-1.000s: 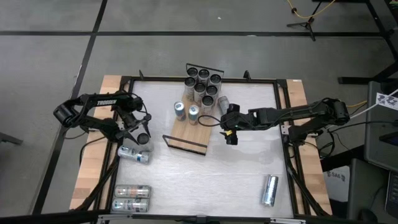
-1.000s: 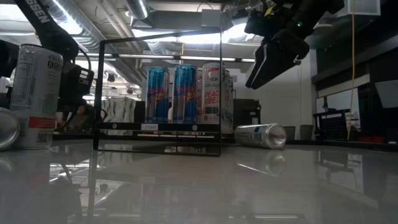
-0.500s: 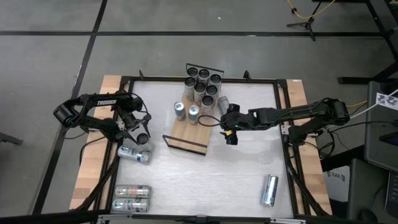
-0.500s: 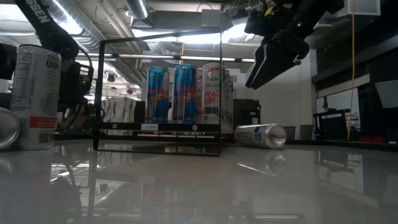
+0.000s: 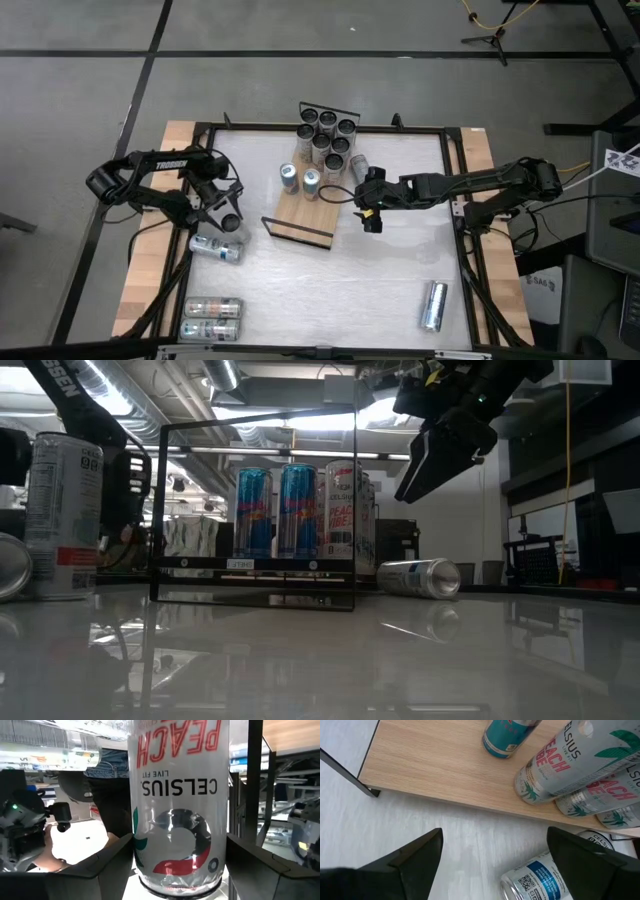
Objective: Place canned beverage on shelf
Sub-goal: Put the bottom left pink soda can on the shelf aligned with the other pink soda can
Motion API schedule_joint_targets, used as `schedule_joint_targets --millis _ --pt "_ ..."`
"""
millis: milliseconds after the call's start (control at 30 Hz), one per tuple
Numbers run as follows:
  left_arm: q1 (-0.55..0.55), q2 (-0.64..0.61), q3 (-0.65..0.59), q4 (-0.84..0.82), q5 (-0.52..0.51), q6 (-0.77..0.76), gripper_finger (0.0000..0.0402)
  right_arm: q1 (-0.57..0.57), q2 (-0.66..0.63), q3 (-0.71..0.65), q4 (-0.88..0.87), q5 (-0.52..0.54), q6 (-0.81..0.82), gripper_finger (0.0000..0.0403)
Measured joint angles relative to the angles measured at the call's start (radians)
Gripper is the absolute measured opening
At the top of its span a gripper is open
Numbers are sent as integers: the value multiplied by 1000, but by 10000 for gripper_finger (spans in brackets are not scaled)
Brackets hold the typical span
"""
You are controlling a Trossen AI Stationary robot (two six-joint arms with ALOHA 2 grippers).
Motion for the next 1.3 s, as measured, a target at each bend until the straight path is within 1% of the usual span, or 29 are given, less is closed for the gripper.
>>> schedule_joint_targets --millis 133,267,533,800,1067,1300 --pt "-1 0 1 -2 -51 74 282 0 0 0 0 0 0 351" --pt "-3 0 2 -3 -83 81 282 0 0 0 0 0 0 351" --pt "-3 0 1 -1 -74 84 282 0 0 0 0 0 0 351" --pt "-5 0 0 -1 -83 163 282 0 0 0 0 0 0 351" --pt "-46 0 0 5 -84 167 282 0 0 0 0 0 0 351" --pt "-55 0 0 5 -78 128 282 0 0 0 0 0 1 351"
